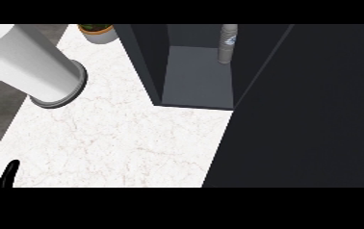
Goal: Pick up the bottled water, place it into the cabinet and close the cabinet
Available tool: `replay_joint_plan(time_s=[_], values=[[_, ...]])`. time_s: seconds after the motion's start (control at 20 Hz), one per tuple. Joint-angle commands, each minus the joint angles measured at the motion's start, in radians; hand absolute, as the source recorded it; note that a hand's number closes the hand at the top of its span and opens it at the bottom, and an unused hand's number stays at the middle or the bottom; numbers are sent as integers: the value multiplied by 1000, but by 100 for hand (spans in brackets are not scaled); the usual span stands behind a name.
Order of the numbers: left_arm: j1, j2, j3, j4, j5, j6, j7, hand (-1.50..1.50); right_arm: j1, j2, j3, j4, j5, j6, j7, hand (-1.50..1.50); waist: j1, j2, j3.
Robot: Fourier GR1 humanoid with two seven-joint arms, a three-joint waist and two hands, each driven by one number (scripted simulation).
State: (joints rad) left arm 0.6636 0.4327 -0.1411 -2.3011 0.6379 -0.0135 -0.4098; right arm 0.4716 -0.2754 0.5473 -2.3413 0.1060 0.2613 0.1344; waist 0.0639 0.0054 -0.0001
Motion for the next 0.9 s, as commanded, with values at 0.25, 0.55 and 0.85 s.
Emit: replay_joint_plan(time_s=[0.25, 0.55, 0.85], values=[[97, 44, 135, 2, 118, -150, -48, -150, -279, 267, 125, 124, -111, -82, 179, 150, 22, -3, -4], [165, 74, 256, -22, 232, -220, -26, -150, -582, 272, 90, 272, -222, -287, 268, 150, 5, -3, -1], [200, 81, 346, 44, 323, -329, -35, -150, -836, 274, -76, 422, -424, -362, 313, 150, -11, 0, 0]])
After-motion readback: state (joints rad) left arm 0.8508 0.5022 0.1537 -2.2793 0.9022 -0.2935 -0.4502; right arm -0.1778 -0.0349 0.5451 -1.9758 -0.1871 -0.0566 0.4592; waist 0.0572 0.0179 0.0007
